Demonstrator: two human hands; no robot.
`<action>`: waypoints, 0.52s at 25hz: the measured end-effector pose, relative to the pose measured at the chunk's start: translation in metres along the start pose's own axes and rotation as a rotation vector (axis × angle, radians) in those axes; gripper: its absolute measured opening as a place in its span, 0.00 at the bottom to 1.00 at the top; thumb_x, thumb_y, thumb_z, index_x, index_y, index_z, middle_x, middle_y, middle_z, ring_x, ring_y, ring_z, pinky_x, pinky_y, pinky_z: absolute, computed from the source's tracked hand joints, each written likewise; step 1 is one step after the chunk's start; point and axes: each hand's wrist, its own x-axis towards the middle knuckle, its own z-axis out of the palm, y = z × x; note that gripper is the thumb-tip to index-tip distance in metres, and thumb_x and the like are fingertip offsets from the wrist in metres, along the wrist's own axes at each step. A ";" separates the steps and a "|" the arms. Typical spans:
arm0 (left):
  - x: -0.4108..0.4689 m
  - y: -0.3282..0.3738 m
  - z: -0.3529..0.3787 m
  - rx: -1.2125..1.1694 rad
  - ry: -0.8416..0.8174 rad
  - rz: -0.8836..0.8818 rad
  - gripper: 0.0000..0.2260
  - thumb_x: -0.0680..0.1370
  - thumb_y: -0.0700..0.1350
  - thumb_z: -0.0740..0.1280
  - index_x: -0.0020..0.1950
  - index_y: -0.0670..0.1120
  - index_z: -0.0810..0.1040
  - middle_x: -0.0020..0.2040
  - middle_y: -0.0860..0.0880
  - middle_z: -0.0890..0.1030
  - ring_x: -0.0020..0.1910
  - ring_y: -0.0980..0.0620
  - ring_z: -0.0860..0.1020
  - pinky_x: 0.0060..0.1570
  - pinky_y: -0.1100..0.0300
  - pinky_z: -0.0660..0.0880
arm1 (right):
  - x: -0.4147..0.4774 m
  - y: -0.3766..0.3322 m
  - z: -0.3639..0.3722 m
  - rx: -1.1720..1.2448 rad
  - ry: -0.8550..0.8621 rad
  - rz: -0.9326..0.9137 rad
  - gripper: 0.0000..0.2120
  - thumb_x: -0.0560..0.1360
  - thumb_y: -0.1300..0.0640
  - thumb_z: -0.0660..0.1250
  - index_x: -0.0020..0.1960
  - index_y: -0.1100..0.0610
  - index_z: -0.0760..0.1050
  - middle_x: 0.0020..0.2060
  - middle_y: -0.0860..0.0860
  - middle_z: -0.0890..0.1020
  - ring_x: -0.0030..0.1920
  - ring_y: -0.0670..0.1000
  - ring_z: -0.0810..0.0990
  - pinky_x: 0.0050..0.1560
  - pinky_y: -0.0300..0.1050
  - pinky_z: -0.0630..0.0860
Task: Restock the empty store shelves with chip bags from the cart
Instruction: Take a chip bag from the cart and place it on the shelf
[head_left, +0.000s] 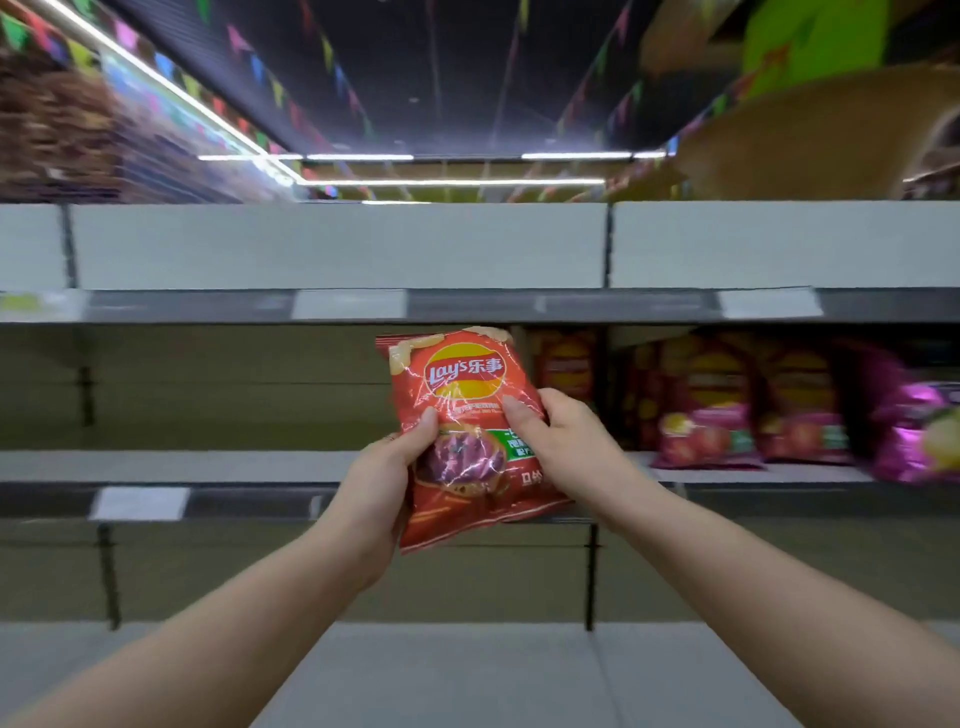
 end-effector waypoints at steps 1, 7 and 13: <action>0.007 -0.004 0.021 0.016 -0.009 -0.015 0.14 0.77 0.53 0.65 0.51 0.42 0.78 0.40 0.43 0.85 0.35 0.45 0.84 0.38 0.54 0.78 | 0.002 0.008 -0.020 -0.015 0.018 0.027 0.15 0.78 0.44 0.59 0.55 0.55 0.72 0.49 0.52 0.82 0.47 0.52 0.82 0.51 0.49 0.79; 0.044 -0.024 0.112 0.115 0.043 -0.058 0.14 0.75 0.52 0.68 0.46 0.40 0.77 0.29 0.43 0.83 0.23 0.47 0.80 0.29 0.57 0.75 | 0.023 0.059 -0.103 -0.043 0.057 0.157 0.23 0.78 0.43 0.58 0.61 0.62 0.72 0.55 0.58 0.80 0.54 0.59 0.79 0.58 0.55 0.75; 0.085 -0.029 0.134 0.127 0.038 -0.078 0.12 0.76 0.48 0.67 0.49 0.39 0.75 0.31 0.42 0.83 0.26 0.45 0.81 0.35 0.52 0.73 | 0.045 0.082 -0.130 0.259 -0.082 0.268 0.19 0.79 0.49 0.60 0.66 0.59 0.66 0.59 0.59 0.77 0.53 0.57 0.79 0.45 0.47 0.78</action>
